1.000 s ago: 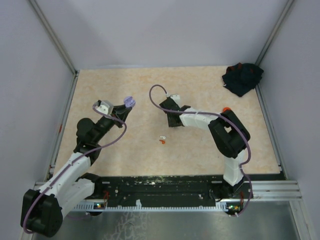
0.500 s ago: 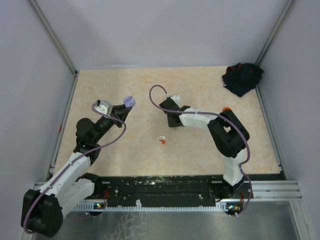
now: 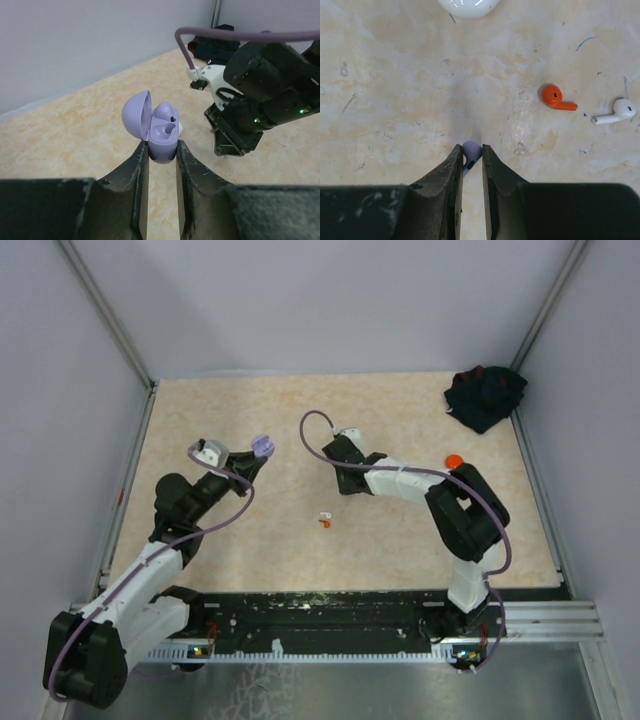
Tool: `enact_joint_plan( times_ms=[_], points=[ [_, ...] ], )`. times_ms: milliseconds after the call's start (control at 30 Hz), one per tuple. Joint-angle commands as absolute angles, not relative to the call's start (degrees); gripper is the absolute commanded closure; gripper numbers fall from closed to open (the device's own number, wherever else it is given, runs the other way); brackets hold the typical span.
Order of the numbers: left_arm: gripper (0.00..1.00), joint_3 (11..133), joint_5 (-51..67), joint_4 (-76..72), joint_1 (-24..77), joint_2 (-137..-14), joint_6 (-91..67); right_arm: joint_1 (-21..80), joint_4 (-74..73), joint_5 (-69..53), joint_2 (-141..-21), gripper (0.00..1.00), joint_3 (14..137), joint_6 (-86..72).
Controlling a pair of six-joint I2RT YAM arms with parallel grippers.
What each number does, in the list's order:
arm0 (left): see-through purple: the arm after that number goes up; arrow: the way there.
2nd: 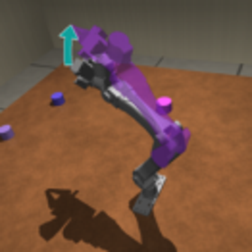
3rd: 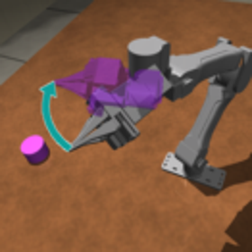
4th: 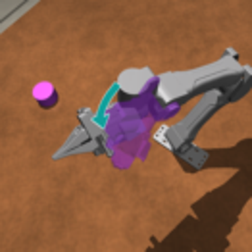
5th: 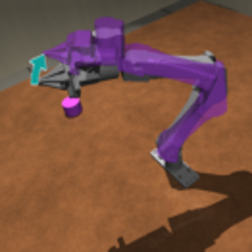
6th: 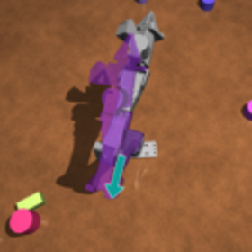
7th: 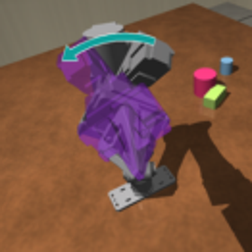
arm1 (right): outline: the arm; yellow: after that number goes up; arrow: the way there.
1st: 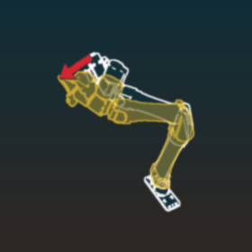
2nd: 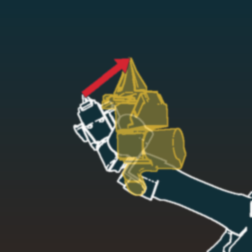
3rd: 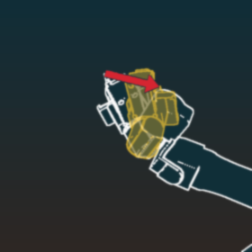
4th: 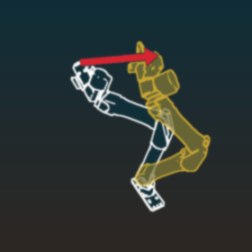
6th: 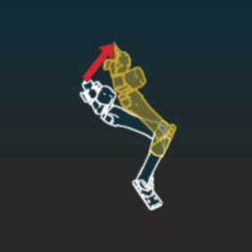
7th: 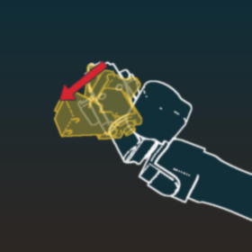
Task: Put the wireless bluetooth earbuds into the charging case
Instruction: Pick up the earbud from the center of the board.
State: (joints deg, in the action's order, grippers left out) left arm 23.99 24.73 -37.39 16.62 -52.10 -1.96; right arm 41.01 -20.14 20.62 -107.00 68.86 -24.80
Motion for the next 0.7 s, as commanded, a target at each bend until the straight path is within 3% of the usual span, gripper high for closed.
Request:
enact_joint_plan(
  times_ms=[0,667],
  points=[
    [1.00,25.4,27.6,-39.7,16.2,-52.9,-3.0,40.9,-15.9,19.1,-98.1,0.85,67.2,-20.6],
    [1.00,28.1,45.9,-43.2,16.1,-59.4,-6.6,47.8,4.7,15.1,-72.3,0.85,60.4,4.9]
  ],
)
